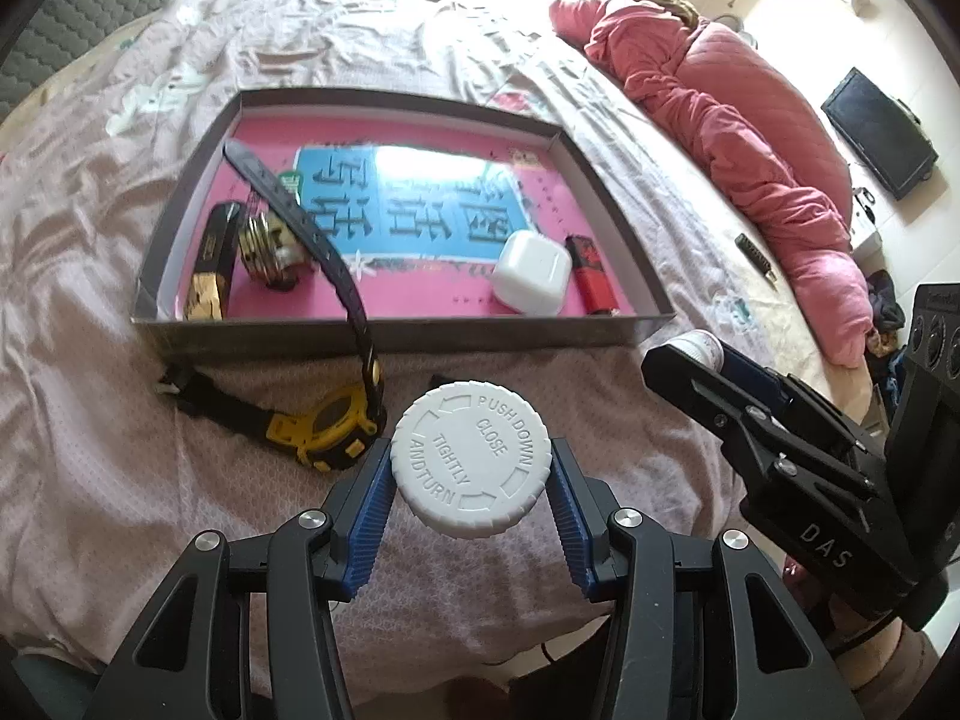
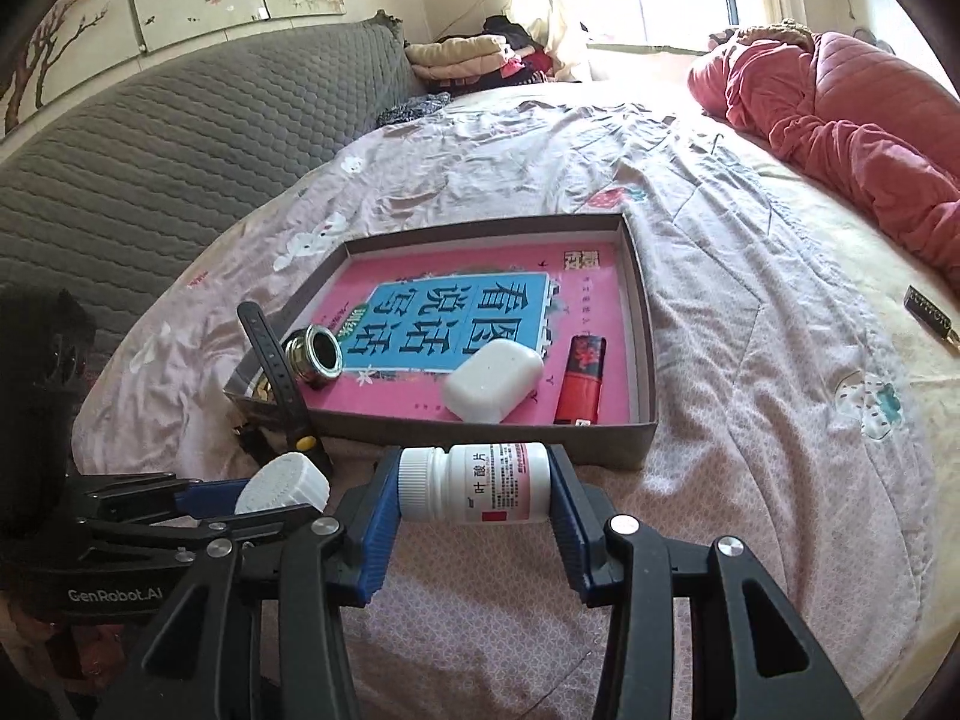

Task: Organize rigid objects
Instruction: 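Lift the white cap with the left tool while the right tool lifts the pill bottle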

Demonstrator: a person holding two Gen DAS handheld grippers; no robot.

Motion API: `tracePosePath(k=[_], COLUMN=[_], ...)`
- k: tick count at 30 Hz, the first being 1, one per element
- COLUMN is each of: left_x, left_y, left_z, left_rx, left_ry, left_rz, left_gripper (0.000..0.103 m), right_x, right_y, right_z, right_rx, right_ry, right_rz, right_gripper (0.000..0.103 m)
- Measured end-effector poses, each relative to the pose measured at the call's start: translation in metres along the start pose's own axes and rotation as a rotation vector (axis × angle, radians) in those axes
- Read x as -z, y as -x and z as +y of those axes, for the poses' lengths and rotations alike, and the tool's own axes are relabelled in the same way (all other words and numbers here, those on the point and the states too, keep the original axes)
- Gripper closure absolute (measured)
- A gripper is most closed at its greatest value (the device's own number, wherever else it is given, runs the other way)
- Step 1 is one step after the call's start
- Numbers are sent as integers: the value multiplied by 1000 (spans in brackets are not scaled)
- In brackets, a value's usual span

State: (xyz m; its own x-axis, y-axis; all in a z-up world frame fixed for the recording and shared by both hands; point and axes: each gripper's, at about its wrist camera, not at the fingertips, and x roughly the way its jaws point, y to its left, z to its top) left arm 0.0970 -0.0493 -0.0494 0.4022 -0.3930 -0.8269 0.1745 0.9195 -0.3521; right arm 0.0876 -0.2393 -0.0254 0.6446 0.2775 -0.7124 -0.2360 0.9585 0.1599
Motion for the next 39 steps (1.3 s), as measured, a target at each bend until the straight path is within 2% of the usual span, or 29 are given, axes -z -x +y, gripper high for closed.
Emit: tracePosePath(k=[26,39], left_x=[-32,-55], left_y=[49,59], left_z=[-18,-23], left_rx=[-13,-41], left_ry=[-21,-31], left_rz=[-132,-183], left_gripper=[52,52], right_x=[-34,-61], right_y=[39,49], right_z=[8,5], right_rx=[21,42], right_ry=[62,99], right_rz=[-104,-146], right_gripper=[57,57])
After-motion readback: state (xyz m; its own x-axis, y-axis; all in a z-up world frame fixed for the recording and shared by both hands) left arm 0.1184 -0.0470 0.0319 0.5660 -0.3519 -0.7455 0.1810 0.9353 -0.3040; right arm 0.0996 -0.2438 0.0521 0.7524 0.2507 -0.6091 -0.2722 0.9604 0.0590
